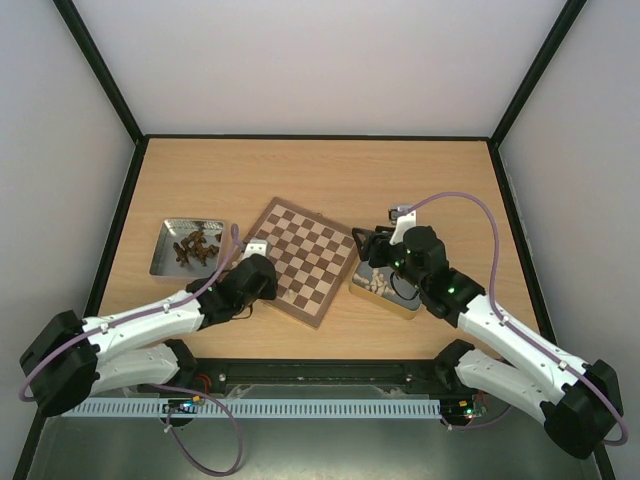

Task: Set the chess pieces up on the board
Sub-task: Place the chess piece on the chessboard, then adjust the chess piece on the chessboard.

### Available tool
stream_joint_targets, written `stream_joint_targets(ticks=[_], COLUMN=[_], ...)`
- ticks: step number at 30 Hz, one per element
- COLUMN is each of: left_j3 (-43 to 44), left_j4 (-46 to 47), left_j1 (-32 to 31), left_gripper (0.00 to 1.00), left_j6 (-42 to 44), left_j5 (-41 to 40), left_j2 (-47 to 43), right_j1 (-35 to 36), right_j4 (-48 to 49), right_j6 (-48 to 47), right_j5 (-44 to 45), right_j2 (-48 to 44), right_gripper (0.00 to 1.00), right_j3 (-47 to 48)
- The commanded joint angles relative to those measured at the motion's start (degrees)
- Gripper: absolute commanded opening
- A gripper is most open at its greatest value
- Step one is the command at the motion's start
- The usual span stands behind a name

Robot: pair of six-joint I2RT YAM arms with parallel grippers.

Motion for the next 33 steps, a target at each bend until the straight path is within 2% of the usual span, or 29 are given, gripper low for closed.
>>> stream_joint_targets(ticks=[1,5,8,13,15,17,22,25,28,33], left_j3=[-2.50,-4.25,-5.10,-4.48,-0.21,5.96,13.75,16.32,19.22,21.01], left_j4=[6.79,6.73,6.71,4.66,-0.91,-8.20,-16.26,-18.91,-23.09,-26.57], left_j1=[-0.64,-2.18,-2.49,-2.70,-1.57,0.61,7.82,9.81,10.36,10.93], left_gripper=[0.08,0.11,0.19,0.42,0.57,0.65,0.69,0.70,0.69,0.59], left_j6=[-2.18,-4.00,-5.28,-7.78,-9.76,-10.49,-8.32,-5.46,-2.79,0.14], left_j5=[-4.12,-6.66,-6.18,-3.42,-1.72,0.32,9.93,16.63,19.97,22.27], left_j2=[1.45,1.19,0.66,-1.11,-1.87,-1.91,-1.31,0.04,2.54,6.33], right_j1=[0.37,0.37,0.37,0.37,0.32,0.37,0.36,0.37,0.37,0.37], right_j4=[1.54,2.14,2.64,2.97,3.03,3.15,4.33,4.65,4.69,5.16], right_j6=[0.68,0.77,0.95,1.08,1.27,1.59,3.17,4.28,4.89,5.68], right_j5=[1.85,1.98,1.74,1.79,1.81,2.01,6.10,10.44,13.77,16.35], right_j2=[0.67,0.95,1.34,1.75,1.83,1.97,1.17,-0.27,-1.77,-2.59], right_gripper=[0.66,0.66,0.66,0.66,0.66,0.66,0.66,0.66,0.66,0.66], right_j3=[-0.25,-0.70,-0.71,-0.46,-0.27,-0.02,-0.33,-1.17,-2.03,-3.27])
